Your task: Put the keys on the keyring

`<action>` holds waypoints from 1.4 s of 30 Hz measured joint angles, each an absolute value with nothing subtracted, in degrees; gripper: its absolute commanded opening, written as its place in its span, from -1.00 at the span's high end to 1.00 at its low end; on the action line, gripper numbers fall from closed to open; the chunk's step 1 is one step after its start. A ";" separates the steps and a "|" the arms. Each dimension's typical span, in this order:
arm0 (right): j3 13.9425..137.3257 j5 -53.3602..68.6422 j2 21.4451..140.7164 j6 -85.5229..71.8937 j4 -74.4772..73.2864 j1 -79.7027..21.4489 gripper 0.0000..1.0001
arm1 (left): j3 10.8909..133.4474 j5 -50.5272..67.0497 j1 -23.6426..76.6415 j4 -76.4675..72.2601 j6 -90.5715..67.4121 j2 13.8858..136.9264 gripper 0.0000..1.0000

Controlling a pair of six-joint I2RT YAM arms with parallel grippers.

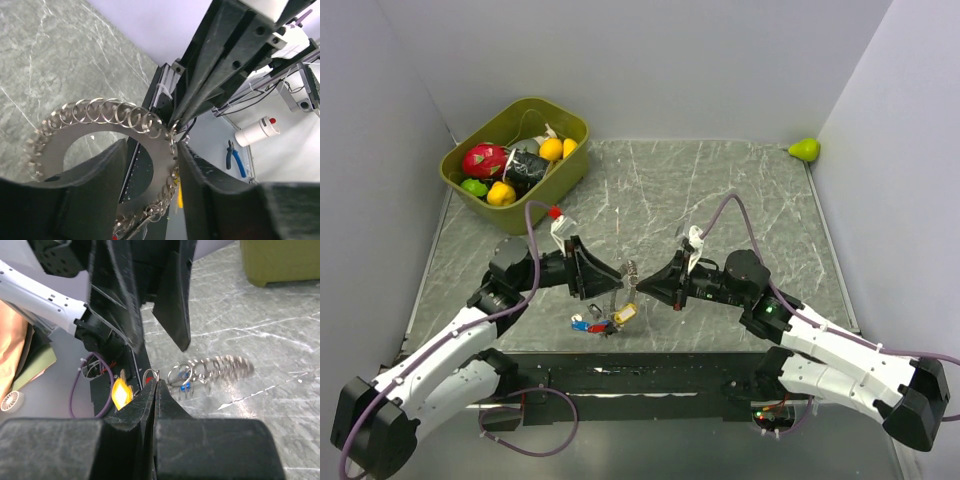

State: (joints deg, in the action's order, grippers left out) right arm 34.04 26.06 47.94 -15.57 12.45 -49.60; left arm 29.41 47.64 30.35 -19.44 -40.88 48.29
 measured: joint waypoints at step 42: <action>32.21 21.58 43.59 -17.78 11.40 -47.31 1.00 | 35.57 50.26 43.70 -15.40 -28.36 47.83 -0.08</action>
